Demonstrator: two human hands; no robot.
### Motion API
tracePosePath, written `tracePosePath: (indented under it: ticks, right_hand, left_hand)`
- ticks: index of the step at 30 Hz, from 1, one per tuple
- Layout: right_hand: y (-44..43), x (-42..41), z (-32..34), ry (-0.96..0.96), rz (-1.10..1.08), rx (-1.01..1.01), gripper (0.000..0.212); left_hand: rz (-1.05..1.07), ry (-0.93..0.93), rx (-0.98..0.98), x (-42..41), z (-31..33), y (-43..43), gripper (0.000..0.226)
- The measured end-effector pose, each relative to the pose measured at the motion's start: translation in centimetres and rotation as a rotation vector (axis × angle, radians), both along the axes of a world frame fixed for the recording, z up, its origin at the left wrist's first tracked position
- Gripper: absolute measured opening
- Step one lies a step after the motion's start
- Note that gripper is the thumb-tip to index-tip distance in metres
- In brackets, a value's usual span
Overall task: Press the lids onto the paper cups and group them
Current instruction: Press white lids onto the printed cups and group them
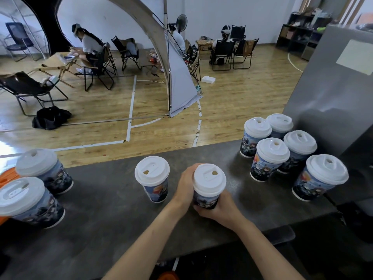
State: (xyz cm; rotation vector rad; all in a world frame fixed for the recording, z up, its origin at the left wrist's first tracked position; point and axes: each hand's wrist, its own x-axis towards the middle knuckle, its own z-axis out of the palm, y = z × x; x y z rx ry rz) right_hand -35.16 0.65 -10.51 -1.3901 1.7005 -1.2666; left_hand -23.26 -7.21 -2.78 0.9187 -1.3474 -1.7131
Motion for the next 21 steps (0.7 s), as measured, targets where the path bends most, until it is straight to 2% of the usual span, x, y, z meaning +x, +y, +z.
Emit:
tracePosePath:
  ticks: [2, 5, 9, 12, 15, 19, 21]
  right_hand:
    - [0.0, 0.1, 0.3, 0.005, 0.010, -0.007, 0.067]
    - [-0.1, 0.2, 0.3, -0.032, 0.008, -0.019, 0.072]
    - [-0.1, 0.0, -0.1, -0.051, 0.012, -0.025, 0.073]
    - [0.0, -0.1, 0.1, -0.026, -0.002, 0.004, 0.061]
    - [0.1, 0.1, 0.3, -0.005, 0.003, 0.013, 0.056]
    - [0.1, 0.3, 0.5, -0.036, 0.005, -0.006, 0.072]
    - [0.1, 0.2, 0.3, -0.028, 0.018, -0.010, 0.077]
  left_hand:
    - [0.017, 0.013, 0.018, 0.0, -0.3, 0.1, 0.053]
    - [0.118, 0.004, -0.069, -0.4, -0.8, 1.4, 0.038]
    - [0.203, 0.037, -0.072, -0.8, -1.5, 2.5, 0.039]
    - [0.105, 0.021, 0.031, -0.6, -0.5, 1.1, 0.036]
    - [0.009, 0.020, 0.098, -0.2, -0.5, 0.1, 0.050]
    - [0.161, 0.007, -0.104, -0.4, -1.7, 1.7, 0.038]
    - [0.198, 0.056, -0.113, -0.6, -2.1, 2.5, 0.041]
